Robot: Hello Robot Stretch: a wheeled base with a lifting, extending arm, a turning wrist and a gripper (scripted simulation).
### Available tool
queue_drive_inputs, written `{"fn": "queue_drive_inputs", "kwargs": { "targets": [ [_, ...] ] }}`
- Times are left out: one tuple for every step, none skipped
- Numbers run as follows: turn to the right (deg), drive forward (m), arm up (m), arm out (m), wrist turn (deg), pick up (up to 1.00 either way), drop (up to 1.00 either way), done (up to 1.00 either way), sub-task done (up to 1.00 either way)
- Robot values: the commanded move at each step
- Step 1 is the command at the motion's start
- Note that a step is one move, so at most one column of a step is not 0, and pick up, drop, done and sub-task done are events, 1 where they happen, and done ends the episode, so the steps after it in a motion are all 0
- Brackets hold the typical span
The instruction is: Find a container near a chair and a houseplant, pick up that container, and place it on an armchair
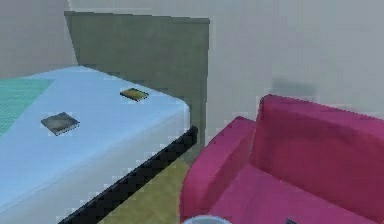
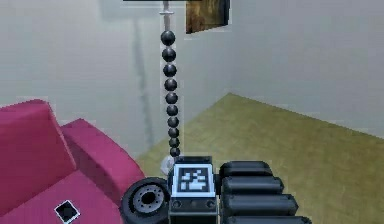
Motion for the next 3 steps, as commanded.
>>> {"fn": "queue_drive_inputs", "kwargs": {
  "targets": [
    [0.0, 0.25, 0.00, 0.00, 0.0, 0.00, 0.00, 0.00, 0.00],
    [3.0, 0.00, 0.00, 0.00, 0.0, 0.00, 0.00, 0.00, 0.00],
    [-6.0, 0.00, 0.00, 0.00, 0.0, 0.00, 0.00, 0.00, 0.00]
  ]
}}
